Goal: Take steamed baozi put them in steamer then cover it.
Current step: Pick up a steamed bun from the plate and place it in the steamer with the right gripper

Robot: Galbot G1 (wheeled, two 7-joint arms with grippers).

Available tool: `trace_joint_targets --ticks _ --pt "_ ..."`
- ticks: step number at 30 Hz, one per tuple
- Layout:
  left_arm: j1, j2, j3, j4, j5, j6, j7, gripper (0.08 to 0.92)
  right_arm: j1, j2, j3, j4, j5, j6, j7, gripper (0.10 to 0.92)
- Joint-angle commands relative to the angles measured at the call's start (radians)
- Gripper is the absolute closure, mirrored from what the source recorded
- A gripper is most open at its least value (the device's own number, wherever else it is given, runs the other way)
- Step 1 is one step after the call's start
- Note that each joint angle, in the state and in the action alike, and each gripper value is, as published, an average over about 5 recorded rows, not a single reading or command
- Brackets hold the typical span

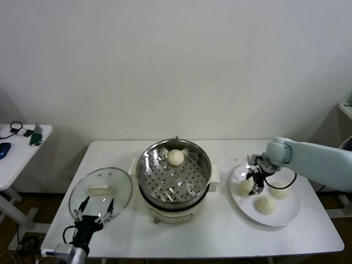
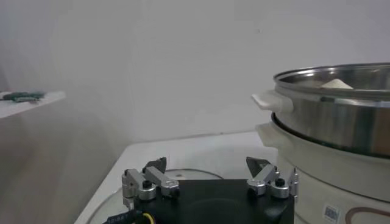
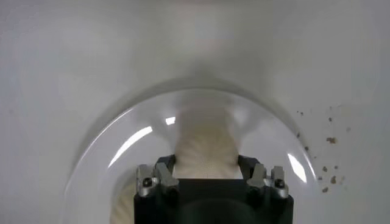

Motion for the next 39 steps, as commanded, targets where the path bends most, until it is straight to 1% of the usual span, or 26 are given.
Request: trace_joint_targets --ticks 1,5,7,11,15,21,27,34,39 --pt "0.013 0.027 -0.016 -0.008 -0.015 -0.005 -0.001 0.177 0.418 0.062 -0.204 0.048 0.174 0.031 -0.114 0.33" --pt "0.013 0.036 -0.022 -0.02 -0.026 -0.003 -0.001 0.177 0.685 0.164 -0.283 0.112 0.375 0.025 -0.165 0.33" --pt "0.009 0.033 -0.016 -0.029 -0.025 0.003 0.0 0.177 0.758 0.21 -0.269 0.14 0.442 0.014 -0.176 0.33" --pt "0.004 0.029 -0.009 -0.039 -0.022 0.008 -0.001 0.177 0.795 0.314 -0.174 0.206 0.551 -0.037 -0.136 0.33" --pt "-0.002 0.02 0.001 -0.055 -0.016 0.016 0.0 0.177 0.731 0.418 -0.074 0.247 0.606 -0.096 -0.061 0.33" --pt "-0.009 0.004 0.007 -0.07 -0.002 0.029 0.002 0.177 0.574 0.557 -0.033 0.239 0.605 -0.148 0.034 0.33" --pt "-0.003 -0.004 0.01 -0.085 0.002 0.037 0.004 0.177 0.431 0.649 -0.053 0.157 0.554 -0.158 0.071 0.33" --pt "0.007 -0.009 0.006 -0.09 0.005 0.036 0.005 0.177 0.31 0.701 -0.073 0.074 0.485 -0.17 0.114 0.33" --pt "0.007 -0.012 0.007 -0.085 0.002 0.035 0.006 0.177 0.254 0.709 -0.077 0.049 0.426 -0.174 0.133 0.33"
